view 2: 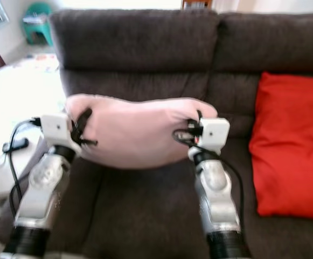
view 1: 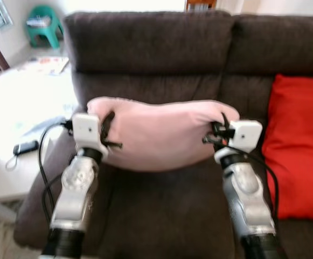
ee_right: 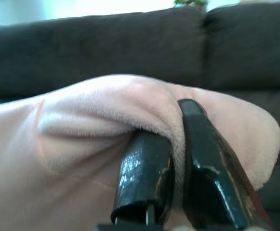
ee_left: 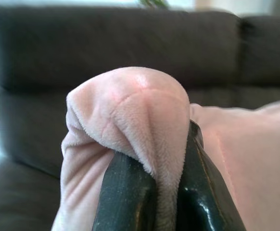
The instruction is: Move the pillow to the sofa from floor
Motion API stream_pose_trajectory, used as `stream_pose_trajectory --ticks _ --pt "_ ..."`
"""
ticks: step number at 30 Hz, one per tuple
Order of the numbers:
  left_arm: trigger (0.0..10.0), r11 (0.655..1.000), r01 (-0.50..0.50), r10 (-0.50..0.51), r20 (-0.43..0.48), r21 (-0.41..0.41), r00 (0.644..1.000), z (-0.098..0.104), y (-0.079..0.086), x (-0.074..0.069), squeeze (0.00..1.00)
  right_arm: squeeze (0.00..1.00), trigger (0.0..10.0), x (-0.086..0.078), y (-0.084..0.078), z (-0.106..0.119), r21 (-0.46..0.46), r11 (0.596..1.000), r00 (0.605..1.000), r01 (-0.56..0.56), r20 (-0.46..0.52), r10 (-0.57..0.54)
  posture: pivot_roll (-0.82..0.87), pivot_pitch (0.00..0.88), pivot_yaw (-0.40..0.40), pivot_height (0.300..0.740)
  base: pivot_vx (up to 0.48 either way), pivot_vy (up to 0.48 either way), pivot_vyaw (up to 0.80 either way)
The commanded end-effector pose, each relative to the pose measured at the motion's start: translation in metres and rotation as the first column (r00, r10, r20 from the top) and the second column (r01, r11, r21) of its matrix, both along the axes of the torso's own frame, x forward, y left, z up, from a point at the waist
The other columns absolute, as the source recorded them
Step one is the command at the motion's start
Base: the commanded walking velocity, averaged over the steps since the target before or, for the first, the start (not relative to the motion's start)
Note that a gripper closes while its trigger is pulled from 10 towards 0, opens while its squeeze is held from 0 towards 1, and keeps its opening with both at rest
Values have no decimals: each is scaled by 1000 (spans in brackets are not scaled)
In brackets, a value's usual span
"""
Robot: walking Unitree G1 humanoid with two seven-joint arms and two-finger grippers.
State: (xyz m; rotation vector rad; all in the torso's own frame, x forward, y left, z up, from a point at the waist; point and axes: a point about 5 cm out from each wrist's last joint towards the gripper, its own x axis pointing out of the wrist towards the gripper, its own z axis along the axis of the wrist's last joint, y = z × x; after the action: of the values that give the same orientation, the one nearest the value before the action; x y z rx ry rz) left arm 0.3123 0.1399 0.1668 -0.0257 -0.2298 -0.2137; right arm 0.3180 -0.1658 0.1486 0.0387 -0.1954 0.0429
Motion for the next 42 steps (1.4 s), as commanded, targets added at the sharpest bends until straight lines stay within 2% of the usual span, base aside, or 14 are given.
stream_pose_trajectory --ticks 1,3,7,12,17,22,27,31,32,33,35,37,40,42 --pt "10000 1000 0 0 -27 -10 1000 -1 7 -1 0 0 10000 4 2 17 0 1000 998 5 68 -5 -12 46 -9 740 0 0 0" --pt "10000 999 24 -20 -77 48 997 -14 8 -3 0 0 10000 8 3 20 3 1000 997 -16 73 16 -5 43 -8 740 0 0 0" --pt "10000 999 30 -24 -117 41 993 -24 9 -8 0 0 10000 15 6 24 -32 999 997 -40 67 42 -8 41 -9 740 0 0 0" --pt "10000 999 40 -37 -123 22 992 -22 9 -8 0 0 10000 29 9 26 -65 996 998 -58 19 59 -2 36 -16 740 0 0 0" --pt "10000 990 139 -139 -170 -9 976 -20 7 -9 0 0 10000 46 19 30 -119 987 994 -111 -28 109 6 43 -26 740 0 0 0" --pt "10000 985 174 -170 -177 12 970 -20 8 -11 0 0 10000 52 23 35 -129 982 991 -135 -33 132 14 46 -29 740 0 0 0" --pt "10000 959 283 -273 -211 17 938 -21 0 -19 0 0 10000 60 31 40 -150 971 982 -186 -48 181 16 53 -37 740 0 0 0" --pt "10000 951 310 -299 -216 16 929 -20 -2 -20 0 0 10000 62 32 40 -162 967 981 -194 -54 188 15 55 -38 740 0 0 0" --pt "10000 952 306 -294 -209 25 933 -19 -3 -20 0 0 10000 62 32 40 -161 968 981 -194 -53 188 14 58 -38 740 0 0 0" --pt "10000 977 214 -208 -167 16 964 -15 3 -15 0 0 10000 61 28 40 -133 978 986 -163 -38 160 12 57 -37 740 0 0 0" --pt "10000 996 86 -82 -115 29 990 -11 11 -10 0 0 10000 56 22 38 -113 987 993 -116 -13 116 2 60 -34 740 0 0 0" --pt "10000 1000 26 -24 -82 15 996 -6 13 -9 0 0 10000 52 20 36 -97 990 994 -105 2 106 5 61 -34 740 0 0 0" --pt "10000 998 -35 36 -15 52 999 5 14 -7 0 0 10000 45 13 29 -60 997 999 -47 6 48 5 63 -32 740 0 0 0" --pt "10000 993 -109 107 34 50 994 14 20 -6 0 0 10000 37 4 25 33 999 1000 17 22 -18 5 64 -30 740 0 0 0"
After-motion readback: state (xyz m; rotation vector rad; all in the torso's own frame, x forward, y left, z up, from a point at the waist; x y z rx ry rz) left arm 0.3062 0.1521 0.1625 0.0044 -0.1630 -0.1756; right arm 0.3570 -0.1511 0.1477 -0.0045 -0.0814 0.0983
